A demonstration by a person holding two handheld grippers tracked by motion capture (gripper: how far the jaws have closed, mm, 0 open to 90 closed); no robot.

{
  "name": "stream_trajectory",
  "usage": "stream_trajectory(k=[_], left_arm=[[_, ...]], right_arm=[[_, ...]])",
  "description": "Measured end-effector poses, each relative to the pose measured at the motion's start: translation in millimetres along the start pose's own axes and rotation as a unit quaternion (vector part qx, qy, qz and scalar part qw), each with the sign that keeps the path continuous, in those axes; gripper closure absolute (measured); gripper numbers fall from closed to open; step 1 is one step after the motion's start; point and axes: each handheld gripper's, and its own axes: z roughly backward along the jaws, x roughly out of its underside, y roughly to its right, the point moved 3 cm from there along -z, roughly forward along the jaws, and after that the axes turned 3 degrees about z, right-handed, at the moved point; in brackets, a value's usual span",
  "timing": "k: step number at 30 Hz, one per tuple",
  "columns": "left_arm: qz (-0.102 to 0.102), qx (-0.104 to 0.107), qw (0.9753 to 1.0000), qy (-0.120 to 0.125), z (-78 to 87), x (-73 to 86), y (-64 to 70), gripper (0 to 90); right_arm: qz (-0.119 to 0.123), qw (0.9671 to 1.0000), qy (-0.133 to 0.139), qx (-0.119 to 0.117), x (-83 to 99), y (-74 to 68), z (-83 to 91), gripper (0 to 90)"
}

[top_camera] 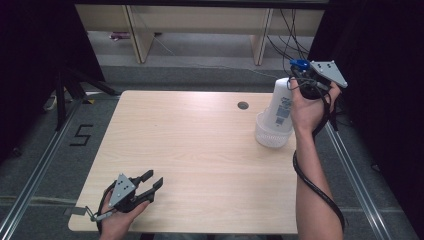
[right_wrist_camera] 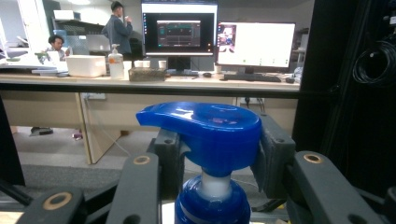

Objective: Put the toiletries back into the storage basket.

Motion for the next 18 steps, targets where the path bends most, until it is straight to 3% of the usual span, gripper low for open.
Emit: stream_trajectory(k=[2, 8, 9, 18], left_arm=[[0.001, 0.005, 1.0000, 0.008, -1.3, -0.1, -0.3, 52.2], [0.001, 0.001, 1.0000, -0.001, 0.1, 0.5, 0.1, 52.2], [0.000, 0.001, 1.0000, -0.001, 0.1, 0.5, 0.1, 52.2], [0.000, 0.003, 1.0000, -0.002, -1.1, 1.3, 1.1, 52.2]], right_arm=[[-0.003, 1.0000, -0.002, 0.001, 2.1, -0.6, -0.8, 59.8], [-0.012, 0.9998, -0.015, -0.002, 13.6, -1.4, -4.5, 59.8], [-0.004, 0.9999, -0.016, -0.002, 15.4, -0.4, -5.1, 59.8], [-0.001, 0.9996, -0.028, -0.001, 30.7, -0.2, -10.5, 59.7]])
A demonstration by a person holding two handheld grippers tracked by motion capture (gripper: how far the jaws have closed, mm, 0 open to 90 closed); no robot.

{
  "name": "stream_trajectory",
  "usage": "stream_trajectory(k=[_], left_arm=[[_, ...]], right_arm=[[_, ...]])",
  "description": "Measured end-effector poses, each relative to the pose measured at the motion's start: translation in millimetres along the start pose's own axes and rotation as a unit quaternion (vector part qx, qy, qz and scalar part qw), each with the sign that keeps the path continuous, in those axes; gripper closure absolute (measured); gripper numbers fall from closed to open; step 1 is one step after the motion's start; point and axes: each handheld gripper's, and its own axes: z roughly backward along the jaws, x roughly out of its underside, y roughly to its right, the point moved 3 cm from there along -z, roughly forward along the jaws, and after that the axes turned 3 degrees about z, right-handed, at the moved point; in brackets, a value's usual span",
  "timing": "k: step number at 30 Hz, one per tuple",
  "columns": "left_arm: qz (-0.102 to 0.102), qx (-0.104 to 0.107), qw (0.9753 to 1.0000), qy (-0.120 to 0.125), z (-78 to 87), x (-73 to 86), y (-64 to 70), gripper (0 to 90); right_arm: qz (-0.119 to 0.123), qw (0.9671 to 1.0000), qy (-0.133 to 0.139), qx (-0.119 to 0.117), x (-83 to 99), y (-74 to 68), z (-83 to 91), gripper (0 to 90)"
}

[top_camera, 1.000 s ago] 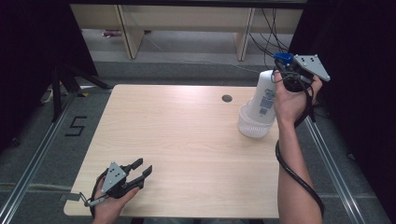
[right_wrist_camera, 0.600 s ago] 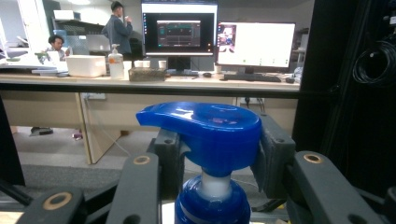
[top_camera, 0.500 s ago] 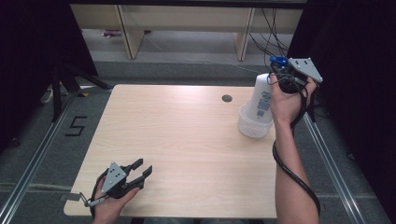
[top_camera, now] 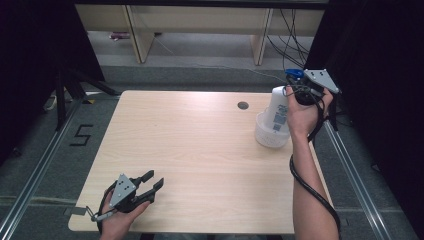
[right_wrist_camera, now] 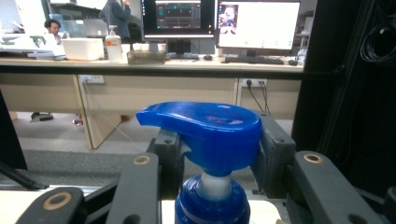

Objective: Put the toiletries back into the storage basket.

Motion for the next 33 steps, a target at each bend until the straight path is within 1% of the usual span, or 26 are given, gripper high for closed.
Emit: stream_trajectory(k=[1, 2, 3, 4, 5, 6, 7, 8, 12, 13, 14, 15, 16, 17, 18, 20, 22, 23, 26, 27, 28, 29, 31, 32, 33], left_arm=[[0.000, 0.000, 1.0000, -0.001, -0.1, 0.2, 0.1, 52.2], [0.000, 0.000, 1.0000, -0.001, -0.1, 0.2, 0.1, 52.2], [-0.003, 0.008, 0.9999, 0.008, -2.1, 0.0, -0.5, 52.2], [-0.001, 0.007, 0.9999, 0.008, -2.1, 0.2, -0.3, 52.2], [0.001, 0.001, 1.0000, -0.001, -0.6, 0.4, 0.2, 52.2], [0.002, 0.002, 1.0000, -0.001, -0.7, 0.3, 0.3, 52.2], [-0.001, 0.004, 1.0000, 0.002, -1.3, -0.1, 0.1, 52.2], [-0.002, 0.009, 0.9999, 0.008, -2.4, -0.3, 0.0, 52.2], [-0.002, 0.009, 0.9999, 0.008, -2.3, -0.2, -0.1, 52.2], [-0.003, 0.009, 0.9999, 0.008, -2.2, -0.4, -0.1, 52.2], [-0.001, 0.002, 1.0000, -0.001, -0.2, -0.3, 0.3, 52.2], [0.001, 0.002, 1.0000, 0.000, -0.2, -0.4, 0.3, 52.2], [0.001, 0.002, 1.0000, 0.000, 0.0, -0.5, 0.1, 52.2], [0.002, 0.002, 1.0000, 0.001, -0.1, -0.5, 0.1, 52.2], [0.002, 0.002, 1.0000, 0.001, -0.1, -0.4, 0.0, 52.2], [0.002, 0.003, 1.0000, 0.000, -0.3, -0.1, 0.1, 52.3], [0.001, 0.004, 1.0000, 0.000, -0.3, 0.1, 0.6, 52.3], [0.001, 0.005, 1.0000, 0.000, -0.2, 0.1, 0.6, 52.3], [0.002, 0.003, 1.0000, -0.002, 0.3, -0.1, 0.3, 52.3], [0.003, 0.002, 1.0000, -0.002, 0.4, -0.2, 0.0, 52.3], [0.003, 0.002, 1.0000, -0.001, 0.4, -0.3, -0.1, 52.3], [0.002, 0.001, 1.0000, -0.002, 0.7, -0.3, 0.0, 52.3], [0.001, 0.003, 1.0000, -0.001, 1.1, -0.4, 0.4, 52.3], [0.001, 0.004, 1.0000, 0.000, 1.3, -0.5, 0.8, 52.3], [0.001, 0.004, 1.0000, 0.001, 1.4, -0.6, 1.1, 52.2]], right_arm=[[-0.006, 1.0000, -0.005, -0.001, 1.7, -0.5, -0.7, 59.7], [-0.006, 1.0000, -0.005, -0.001, 1.7, -0.5, -0.7, 59.7], [-0.005, 1.0000, -0.006, 0.001, 3.3, -0.1, -1.3, 59.7], [0.000, 1.0000, -0.009, -0.001, 6.1, 0.0, -2.6, 59.7], [-0.002, 1.0000, -0.008, 0.001, 7.2, -0.2, -3.1, 59.7], [-0.003, 0.9999, -0.010, 0.001, 8.1, -0.2, -3.7, 59.7], [0.002, 0.9999, -0.012, 0.002, 9.3, 0.4, -4.6, 59.7], [0.000, 0.9999, -0.016, 0.001, 11.0, 0.2, -5.1, 59.7], [-0.002, 0.9998, -0.020, 0.000, 15.4, -1.6, -6.7, 59.7], [-0.006, 0.9998, -0.021, 0.002, 16.7, -2.5, -7.2, 59.7], [-0.002, 0.9998, -0.020, 0.002, 17.9, -2.5, -8.1, 59.7], [-0.007, 0.9997, -0.024, 0.002, 18.8, -3.3, -8.2, 59.7], [-0.007, 0.9997, -0.022, 0.001, 19.8, -3.7, -9.4, 59.7], [0.002, 0.9997, -0.023, 0.002, 21.0, -3.0, -10.0, 59.7], [0.000, 0.9997, -0.025, 0.002, 22.3, -4.0, -10.4, 59.7], [0.005, 0.9996, -0.026, 0.002, 25.1, -5.0, -11.7, 59.7], [-0.001, 0.9995, -0.033, 0.003, 27.7, -5.3, -12.1, 59.6], [0.004, 0.9994, -0.033, 0.002, 29.2, -4.2, -12.8, 59.6], [0.003, 0.9994, -0.035, 0.001, 34.9, -4.5, -14.8, 59.6], [0.009, 0.9994, -0.033, 0.001, 34.3, -5.0, -14.0, 59.5], [0.003, 0.9992, -0.039, 0.000, 34.2, -6.5, -14.2, 59.6], [0.016, 0.9993, -0.034, -0.001, 34.5, -5.9, -15.0, 59.6], [0.015, 0.9992, -0.037, -0.001, 34.6, -6.6, -13.9, 59.5], [0.011, 0.9992, -0.038, -0.002, 34.8, -7.4, -13.3, 59.4], [0.016, 0.9992, -0.036, -0.001, 35.1, -7.4, -12.9, 59.4]])
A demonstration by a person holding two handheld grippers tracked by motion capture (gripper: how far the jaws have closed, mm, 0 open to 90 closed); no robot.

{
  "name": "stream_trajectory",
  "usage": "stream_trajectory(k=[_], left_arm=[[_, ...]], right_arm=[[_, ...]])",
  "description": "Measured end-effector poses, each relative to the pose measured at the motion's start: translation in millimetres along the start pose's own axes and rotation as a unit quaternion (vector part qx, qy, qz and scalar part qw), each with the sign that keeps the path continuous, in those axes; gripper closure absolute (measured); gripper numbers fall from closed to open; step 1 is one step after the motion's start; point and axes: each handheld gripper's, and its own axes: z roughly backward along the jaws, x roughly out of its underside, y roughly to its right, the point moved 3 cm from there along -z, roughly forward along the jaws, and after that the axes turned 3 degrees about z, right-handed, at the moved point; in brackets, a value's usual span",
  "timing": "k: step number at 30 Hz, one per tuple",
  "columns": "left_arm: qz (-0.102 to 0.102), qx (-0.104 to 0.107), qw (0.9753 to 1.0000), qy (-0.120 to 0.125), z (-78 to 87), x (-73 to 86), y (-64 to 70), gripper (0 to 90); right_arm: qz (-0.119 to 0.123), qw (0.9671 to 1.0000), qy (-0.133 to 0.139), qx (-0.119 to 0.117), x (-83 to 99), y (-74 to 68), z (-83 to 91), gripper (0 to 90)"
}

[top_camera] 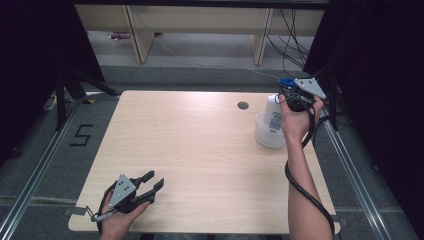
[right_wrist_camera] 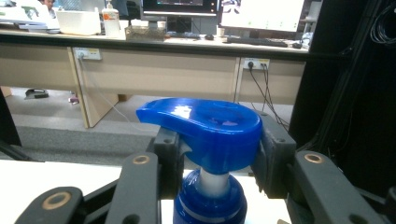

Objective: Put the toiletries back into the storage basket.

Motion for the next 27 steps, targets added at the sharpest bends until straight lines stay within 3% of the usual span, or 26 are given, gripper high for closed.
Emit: stream_trajectory(k=[3, 4, 10, 11, 13, 15, 19, 21, 27], left_arm=[[-0.003, 0.009, 0.9999, 0.011, -1.9, -0.5, -0.1, 52.3], [-0.002, 0.001, 1.0000, 0.000, -0.3, -0.2, 0.7, 52.3], [-0.004, 0.004, 1.0000, 0.006, -1.0, -1.2, 1.3, 52.3], [-0.002, 0.007, 0.9998, 0.018, -3.4, -1.3, 1.6, 52.3], [-0.002, 0.003, 1.0000, 0.000, -0.9, -1.1, 2.2, 52.2], [-0.002, 0.003, 1.0000, 0.000, -1.1, -1.1, 2.5, 52.2], [-0.002, 0.006, 1.0000, 0.003, -1.7, -1.1, 2.6, 52.2], [-0.002, 0.006, 1.0000, 0.002, -1.7, -0.9, 2.4, 52.2], [-0.003, 0.006, 1.0000, 0.002, -2.2, -1.0, 3.0, 52.2]], right_arm=[[0.009, 1.0000, 0.000, -0.001, 0.4, -1.1, 2.6, 59.1], [0.013, 0.9999, -0.002, -0.002, 0.3, -1.6, 3.7, 58.9], [0.016, 0.9999, 0.001, 0.003, 1.5, -3.3, 6.9, 56.0], [0.005, 1.0000, 0.001, 0.004, 2.3, -4.3, 7.9, 54.6], [0.012, 0.9999, 0.002, 0.005, 2.5, -2.7, 8.3, 53.3], [0.009, 0.9999, 0.002, 0.004, 2.8, -2.6, 8.8, 52.3], [0.007, 0.9999, 0.001, 0.014, 5.1, -2.9, 11.9, 41.7], [-0.003, 0.9998, 0.001, 0.017, 5.4, -3.1, 13.7, 39.0], [0.006, 0.9998, -0.006, 0.017, 7.3, -0.7, 18.0, 33.8]])
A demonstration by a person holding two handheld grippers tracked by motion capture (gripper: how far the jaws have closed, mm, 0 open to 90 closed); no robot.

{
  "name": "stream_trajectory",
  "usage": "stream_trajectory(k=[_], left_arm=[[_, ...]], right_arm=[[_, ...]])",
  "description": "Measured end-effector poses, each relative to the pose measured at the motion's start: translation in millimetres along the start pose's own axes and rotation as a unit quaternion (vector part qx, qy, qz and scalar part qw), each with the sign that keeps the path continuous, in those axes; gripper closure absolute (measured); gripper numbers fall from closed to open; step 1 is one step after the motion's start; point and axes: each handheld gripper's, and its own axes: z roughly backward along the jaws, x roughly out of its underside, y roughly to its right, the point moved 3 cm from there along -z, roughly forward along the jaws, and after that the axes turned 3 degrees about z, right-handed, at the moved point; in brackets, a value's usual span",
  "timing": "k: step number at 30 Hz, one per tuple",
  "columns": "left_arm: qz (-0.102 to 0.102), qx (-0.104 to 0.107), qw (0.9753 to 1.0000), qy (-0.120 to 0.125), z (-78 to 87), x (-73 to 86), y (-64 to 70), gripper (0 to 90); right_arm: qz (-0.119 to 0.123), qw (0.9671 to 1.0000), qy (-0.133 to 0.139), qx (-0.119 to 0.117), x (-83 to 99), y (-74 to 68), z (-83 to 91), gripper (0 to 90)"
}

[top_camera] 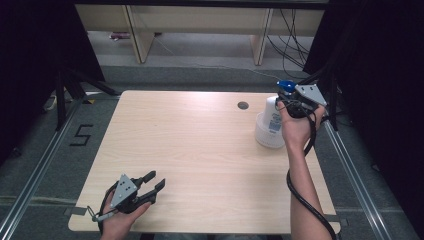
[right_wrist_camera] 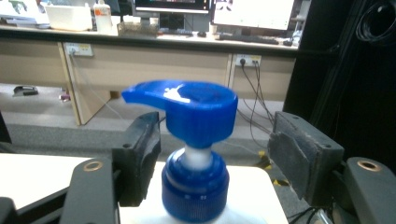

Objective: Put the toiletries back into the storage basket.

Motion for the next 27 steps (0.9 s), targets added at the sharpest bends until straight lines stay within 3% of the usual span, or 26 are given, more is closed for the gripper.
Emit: stream_trajectory(k=[17, 22, 27], left_arm=[[-0.006, 0.007, 0.9999, 0.006, -2.3, 0.5, -0.1, 52.1], [-0.001, -0.001, 1.0000, -0.005, -1.1, 1.8, 0.4, 52.1], [-0.005, 0.009, 0.9999, 0.004, -3.9, 2.3, 0.4, 52.1]], right_arm=[[-0.003, 0.9999, -0.006, -0.010, 4.7, -2.8, 16.4, 29.6], [-0.005, 0.9998, -0.012, -0.012, 8.0, 0.4, 23.6, 28.8], [-0.005, 0.9998, -0.012, -0.015, 12.0, 4.8, 30.6, 28.8]])
